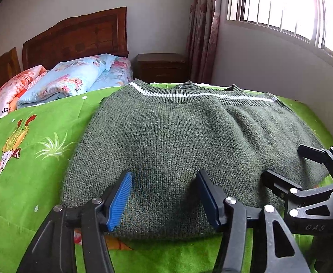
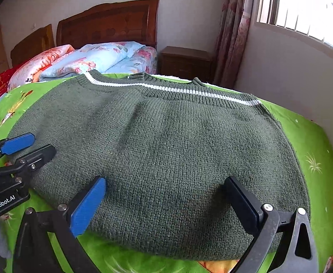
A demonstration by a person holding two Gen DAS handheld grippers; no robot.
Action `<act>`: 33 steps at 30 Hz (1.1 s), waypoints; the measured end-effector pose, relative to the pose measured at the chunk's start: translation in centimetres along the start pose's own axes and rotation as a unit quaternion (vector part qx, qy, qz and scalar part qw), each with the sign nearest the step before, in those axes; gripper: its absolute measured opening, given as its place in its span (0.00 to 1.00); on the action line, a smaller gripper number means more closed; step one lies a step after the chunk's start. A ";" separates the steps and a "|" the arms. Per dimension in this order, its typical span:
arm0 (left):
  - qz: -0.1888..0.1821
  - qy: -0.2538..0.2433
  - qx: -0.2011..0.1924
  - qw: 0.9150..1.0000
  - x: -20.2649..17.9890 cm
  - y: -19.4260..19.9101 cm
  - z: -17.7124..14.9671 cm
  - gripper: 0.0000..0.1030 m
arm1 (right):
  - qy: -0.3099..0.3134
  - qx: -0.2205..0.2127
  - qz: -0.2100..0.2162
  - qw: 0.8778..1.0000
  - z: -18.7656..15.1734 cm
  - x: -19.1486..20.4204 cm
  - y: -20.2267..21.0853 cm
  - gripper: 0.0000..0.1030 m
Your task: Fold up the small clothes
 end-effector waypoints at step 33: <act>0.008 -0.135 0.023 0.991 -9.7 -1.6 3.7 0.58 | -0.330 -0.020 0.112 0.937 -4.0 -19.1 7.9 1.00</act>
Point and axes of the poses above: each gripper's, at about its wrist camera, not at the fingertips, and y roughly against the way its jaws point, x to its left, z to its top, the point moved 10 cm from there along -y, roughly the way its jaws point, and after that the axes turned 10 degrees about -y, right-handed, at the moved point
